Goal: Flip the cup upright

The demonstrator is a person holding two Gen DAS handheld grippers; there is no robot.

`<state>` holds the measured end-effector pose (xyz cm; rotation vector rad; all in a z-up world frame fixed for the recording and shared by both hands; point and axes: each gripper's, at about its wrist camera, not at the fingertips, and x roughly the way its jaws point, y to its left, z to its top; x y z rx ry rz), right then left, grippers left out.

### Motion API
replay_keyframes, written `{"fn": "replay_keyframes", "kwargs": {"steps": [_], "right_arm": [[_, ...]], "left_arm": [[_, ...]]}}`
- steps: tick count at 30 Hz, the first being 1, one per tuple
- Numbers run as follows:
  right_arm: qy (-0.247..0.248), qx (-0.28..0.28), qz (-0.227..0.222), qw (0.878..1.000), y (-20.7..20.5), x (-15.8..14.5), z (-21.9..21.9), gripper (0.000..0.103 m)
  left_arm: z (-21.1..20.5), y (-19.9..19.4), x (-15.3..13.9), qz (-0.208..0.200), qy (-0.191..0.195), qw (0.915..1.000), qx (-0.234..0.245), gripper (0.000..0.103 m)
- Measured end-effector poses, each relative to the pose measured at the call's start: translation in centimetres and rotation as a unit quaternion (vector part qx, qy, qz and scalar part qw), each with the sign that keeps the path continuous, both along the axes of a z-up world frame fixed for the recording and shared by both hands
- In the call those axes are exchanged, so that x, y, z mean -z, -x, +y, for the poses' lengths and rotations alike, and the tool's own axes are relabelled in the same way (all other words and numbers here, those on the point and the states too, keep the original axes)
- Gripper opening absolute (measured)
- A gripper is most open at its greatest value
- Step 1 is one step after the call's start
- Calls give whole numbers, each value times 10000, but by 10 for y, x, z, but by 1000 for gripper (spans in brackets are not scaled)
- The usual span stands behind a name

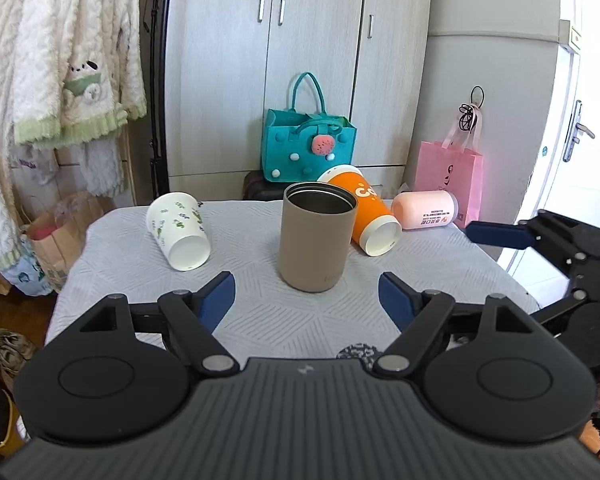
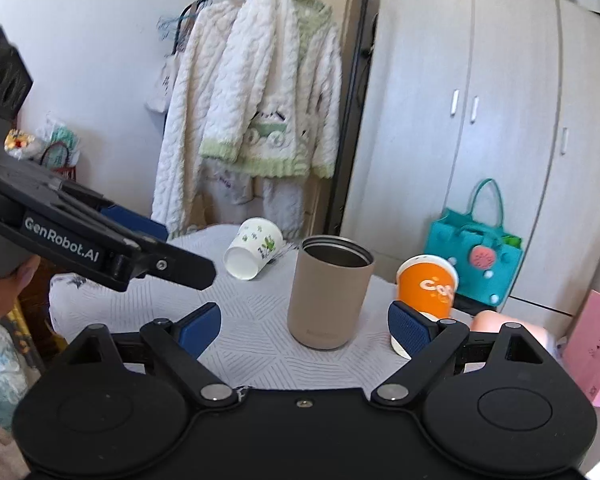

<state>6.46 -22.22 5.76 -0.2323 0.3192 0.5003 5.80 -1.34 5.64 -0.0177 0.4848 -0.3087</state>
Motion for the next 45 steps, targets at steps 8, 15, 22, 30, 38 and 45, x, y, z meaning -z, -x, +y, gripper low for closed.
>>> {"fn": "replay_keyframes", "kwargs": {"steps": [8, 15, 22, 30, 38, 45], "right_arm": [[-322, 557, 160, 9978, 27, -2, -14, 94], [-470, 1013, 162, 9936, 41, 5, -19, 102], [-471, 1639, 4, 9854, 50, 11, -18, 103], [-548, 2015, 169, 9778, 43, 23, -14, 103], [-526, 2330, 262, 9707, 38, 30, -8, 103], [-512, 2523, 328, 9657, 39, 34, -8, 103]], "left_arm": [[6, 20, 6, 101, -141, 9998, -135, 85], [10, 38, 10, -23, -137, 9999, -84, 103], [9, 36, 22, 203, -281, 9989, -316, 103], [18, 27, 33, 539, -320, 9912, -1167, 103], [17, 25, 41, 594, -286, 9895, -1289, 103], [12, 26, 45, 592, -388, 9858, -1523, 103]]}}
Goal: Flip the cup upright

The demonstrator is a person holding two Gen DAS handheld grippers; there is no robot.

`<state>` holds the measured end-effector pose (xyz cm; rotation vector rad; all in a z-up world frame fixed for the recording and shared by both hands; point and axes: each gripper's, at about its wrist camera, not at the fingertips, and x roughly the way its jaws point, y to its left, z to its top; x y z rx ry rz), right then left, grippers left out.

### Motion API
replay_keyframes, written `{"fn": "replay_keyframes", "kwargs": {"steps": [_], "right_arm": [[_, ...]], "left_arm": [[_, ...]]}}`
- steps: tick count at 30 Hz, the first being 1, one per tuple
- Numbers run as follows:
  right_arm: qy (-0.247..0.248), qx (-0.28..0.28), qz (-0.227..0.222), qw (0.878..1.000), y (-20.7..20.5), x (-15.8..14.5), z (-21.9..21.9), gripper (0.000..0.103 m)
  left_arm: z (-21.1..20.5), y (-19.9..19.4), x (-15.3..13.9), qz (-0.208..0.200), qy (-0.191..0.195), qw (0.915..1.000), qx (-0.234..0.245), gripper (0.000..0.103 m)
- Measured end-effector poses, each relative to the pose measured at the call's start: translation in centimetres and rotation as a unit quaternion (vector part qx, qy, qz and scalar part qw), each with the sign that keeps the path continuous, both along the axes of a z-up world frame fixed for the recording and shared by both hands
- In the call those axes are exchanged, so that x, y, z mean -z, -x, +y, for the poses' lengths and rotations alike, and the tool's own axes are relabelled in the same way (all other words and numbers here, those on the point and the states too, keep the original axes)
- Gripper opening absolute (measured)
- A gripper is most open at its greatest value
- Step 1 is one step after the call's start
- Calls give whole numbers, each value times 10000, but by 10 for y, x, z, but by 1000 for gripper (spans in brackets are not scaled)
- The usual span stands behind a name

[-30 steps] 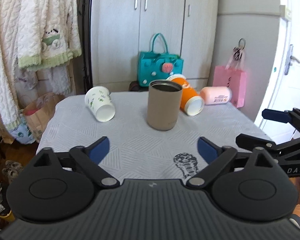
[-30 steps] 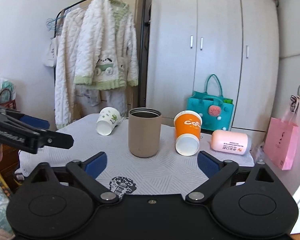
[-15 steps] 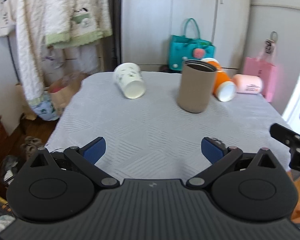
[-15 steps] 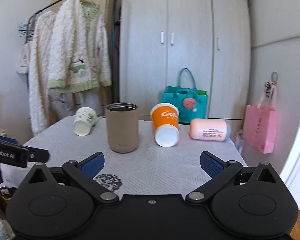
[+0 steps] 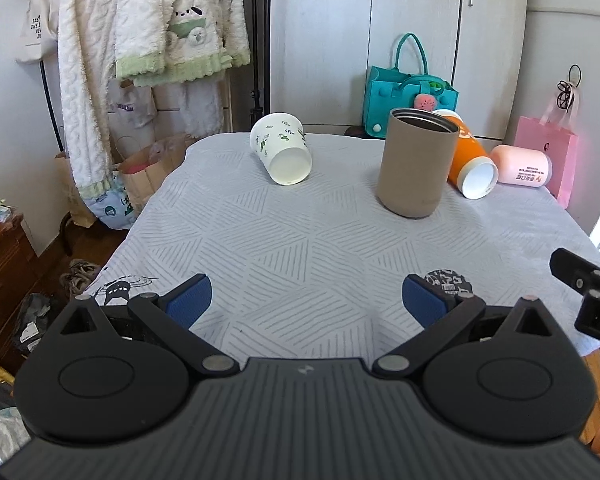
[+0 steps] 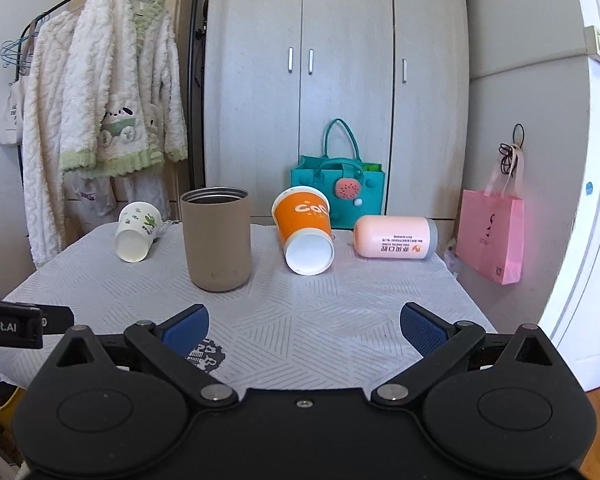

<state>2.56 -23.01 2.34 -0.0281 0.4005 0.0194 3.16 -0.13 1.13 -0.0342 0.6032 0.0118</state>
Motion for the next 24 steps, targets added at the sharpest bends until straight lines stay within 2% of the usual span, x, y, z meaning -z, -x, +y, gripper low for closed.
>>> {"fn": "replay_keyframes", "kwargs": {"steps": [5, 24], "right_arm": [[69, 138, 20, 9999, 1, 1, 1, 103], [155, 240, 75, 9996, 0, 6, 5, 103]], "left_arm": [[-2, 1, 2, 1, -3, 9999, 133, 103], [-6, 6, 6, -292, -350, 9990, 16, 103]]}}
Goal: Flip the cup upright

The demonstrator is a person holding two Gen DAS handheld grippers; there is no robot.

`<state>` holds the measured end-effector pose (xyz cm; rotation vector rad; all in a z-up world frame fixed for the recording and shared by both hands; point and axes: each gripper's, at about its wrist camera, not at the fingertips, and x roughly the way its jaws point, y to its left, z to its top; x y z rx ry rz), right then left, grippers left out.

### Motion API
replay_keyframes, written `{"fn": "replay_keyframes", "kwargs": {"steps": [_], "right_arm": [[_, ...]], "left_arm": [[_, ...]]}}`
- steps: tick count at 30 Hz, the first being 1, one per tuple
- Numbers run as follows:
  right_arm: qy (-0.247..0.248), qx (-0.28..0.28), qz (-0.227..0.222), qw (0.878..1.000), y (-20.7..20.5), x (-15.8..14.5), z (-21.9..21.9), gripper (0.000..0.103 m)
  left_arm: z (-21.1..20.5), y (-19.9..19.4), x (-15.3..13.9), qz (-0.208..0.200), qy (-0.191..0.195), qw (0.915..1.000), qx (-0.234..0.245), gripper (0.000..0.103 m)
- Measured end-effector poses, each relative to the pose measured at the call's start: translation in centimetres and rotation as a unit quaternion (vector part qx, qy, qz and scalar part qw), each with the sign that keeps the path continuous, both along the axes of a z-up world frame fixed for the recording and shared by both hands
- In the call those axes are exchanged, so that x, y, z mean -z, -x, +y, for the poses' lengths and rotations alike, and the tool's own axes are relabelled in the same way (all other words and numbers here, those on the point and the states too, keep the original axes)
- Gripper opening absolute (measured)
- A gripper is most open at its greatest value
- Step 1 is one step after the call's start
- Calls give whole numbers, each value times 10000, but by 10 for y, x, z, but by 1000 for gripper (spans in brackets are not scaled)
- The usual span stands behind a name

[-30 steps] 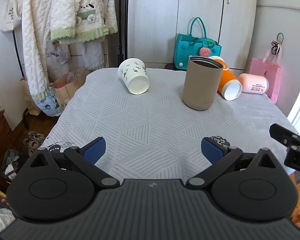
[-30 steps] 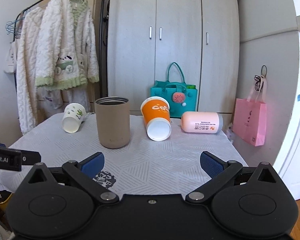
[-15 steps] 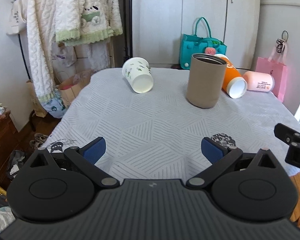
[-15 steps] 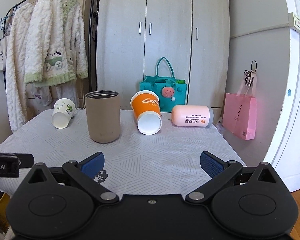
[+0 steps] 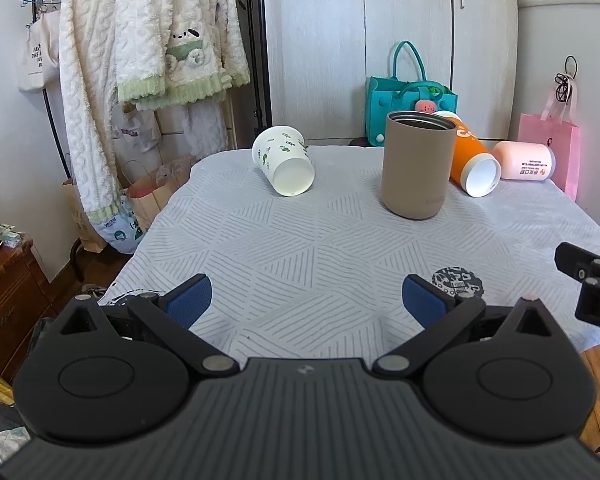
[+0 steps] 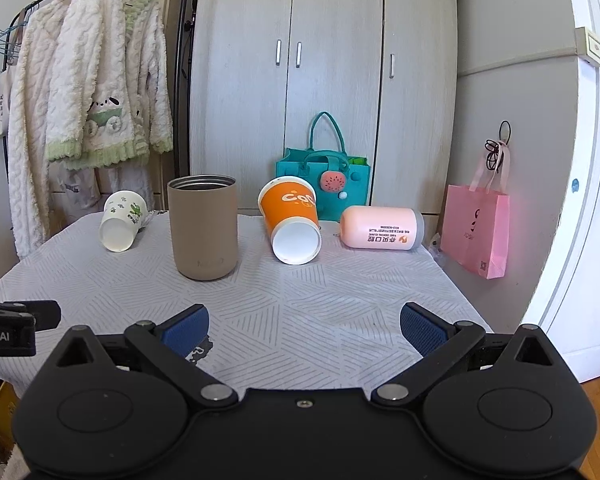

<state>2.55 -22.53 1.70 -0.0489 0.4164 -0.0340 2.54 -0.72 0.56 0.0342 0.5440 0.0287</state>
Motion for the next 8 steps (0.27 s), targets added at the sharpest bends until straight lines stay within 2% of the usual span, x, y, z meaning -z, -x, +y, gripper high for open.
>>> {"fn": "replay_keyframes", "kwargs": {"steps": [8], "right_arm": [[42, 58, -2, 10000, 0, 0, -1, 103]], "left_arm": [[-1, 2, 0, -5, -21, 10000, -5, 103]]}}
